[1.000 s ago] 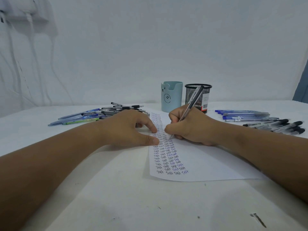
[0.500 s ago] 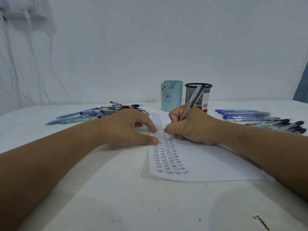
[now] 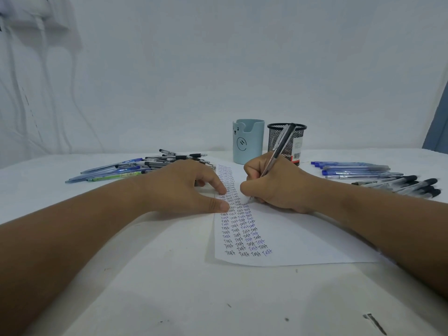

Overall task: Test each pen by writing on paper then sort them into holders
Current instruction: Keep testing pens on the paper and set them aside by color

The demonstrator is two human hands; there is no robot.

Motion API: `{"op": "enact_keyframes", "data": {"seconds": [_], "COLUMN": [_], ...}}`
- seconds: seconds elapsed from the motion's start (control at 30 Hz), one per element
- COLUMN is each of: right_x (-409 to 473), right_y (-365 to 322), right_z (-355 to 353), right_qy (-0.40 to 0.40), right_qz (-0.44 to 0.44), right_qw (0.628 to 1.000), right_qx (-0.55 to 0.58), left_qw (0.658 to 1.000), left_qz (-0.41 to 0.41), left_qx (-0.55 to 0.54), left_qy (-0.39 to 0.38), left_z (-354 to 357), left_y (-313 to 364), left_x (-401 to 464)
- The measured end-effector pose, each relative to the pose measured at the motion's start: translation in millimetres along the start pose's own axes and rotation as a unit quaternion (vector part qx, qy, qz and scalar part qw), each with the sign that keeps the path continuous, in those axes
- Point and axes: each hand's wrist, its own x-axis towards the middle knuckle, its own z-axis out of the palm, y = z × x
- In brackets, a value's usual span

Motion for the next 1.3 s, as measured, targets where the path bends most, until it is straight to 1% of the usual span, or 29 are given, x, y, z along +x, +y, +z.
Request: {"op": "enact_keyframes", "data": {"seconds": [0.07, 0.2, 0.37, 0.4, 0.47, 0.53, 0.63, 0.7, 0.73, 0.87, 1.0, 1.1, 1.2, 1.3], "right_x": [-0.2, 1.8, 2.5, 1.4, 0.2, 0.9, 2.8, 1.6, 1.0, -3.2, -2.8, -1.3, 2.5, 0.5], "right_y": [0.6, -1.8, -6.1, -5.9, -4.9, -4.4, -2.2, -0.8, 0.5, 1.5, 3.3, 3.2, 2.6, 1.2], "right_z": [-0.4, -2.0, -17.4, -21.0, -25.7, -27.7, -29.1, -28.2, -27.2, -24.8, -25.0, -29.4, -44.9, -79.0], "right_qy": [0.020, 0.084, 0.118, 0.116, 0.110, 0.111, 0.128, 0.120, 0.111, 0.071, 0.068, 0.058, 0.032, 0.021], "right_qz": [-0.002, 0.036, -0.008, 0.000, 0.006, -0.010, -0.022, -0.025, -0.026, -0.035, -0.055, -0.046, -0.051, -0.025], "right_qw": [1.000, 0.984, 0.978, 0.980, 0.989, 0.992, 0.991, 0.986, 0.985, 0.991, 0.989, 0.989, 0.979, 0.981], "right_qx": [0.013, 0.155, 0.170, 0.160, 0.102, 0.055, -0.030, -0.112, -0.130, -0.106, -0.121, -0.131, -0.195, -0.189], "left_qw": [1.000, 1.000, 0.998, 0.998, 0.998, 0.998, 0.998, 0.998, 0.998, 0.999, 0.999, 0.999, 0.999, 0.997], "left_qz": [-0.003, 0.002, 0.016, 0.016, 0.010, 0.005, 0.003, 0.006, 0.008, 0.013, 0.015, 0.022, 0.019, 0.013], "left_qx": [-0.005, -0.021, -0.055, -0.058, -0.058, -0.057, -0.058, -0.057, -0.057, -0.050, -0.028, 0.001, 0.009, 0.020], "left_qy": [0.000, -0.002, 0.007, 0.009, 0.011, 0.008, 0.007, 0.010, 0.011, 0.013, 0.018, 0.025, 0.046, 0.073], "left_z": [-0.2, 1.0, 3.5, 4.1, 4.3, 4.1, 3.6, 4.1, 4.4, 4.6, 5.6, 6.1, 7.4, 12.5], "left_y": [0.3, -3.2, -4.5, -4.7, -5.3, -5.4, -4.2, -3.0, -2.6, -1.9, -5.2, -3.8, -3.9, -3.6], "left_x": [0.0, 0.3, 0.7, 0.6, 0.7, 0.5, 0.2, -0.3, -0.7, -0.3, 3.2, 1.7, 0.1, 1.3]}}
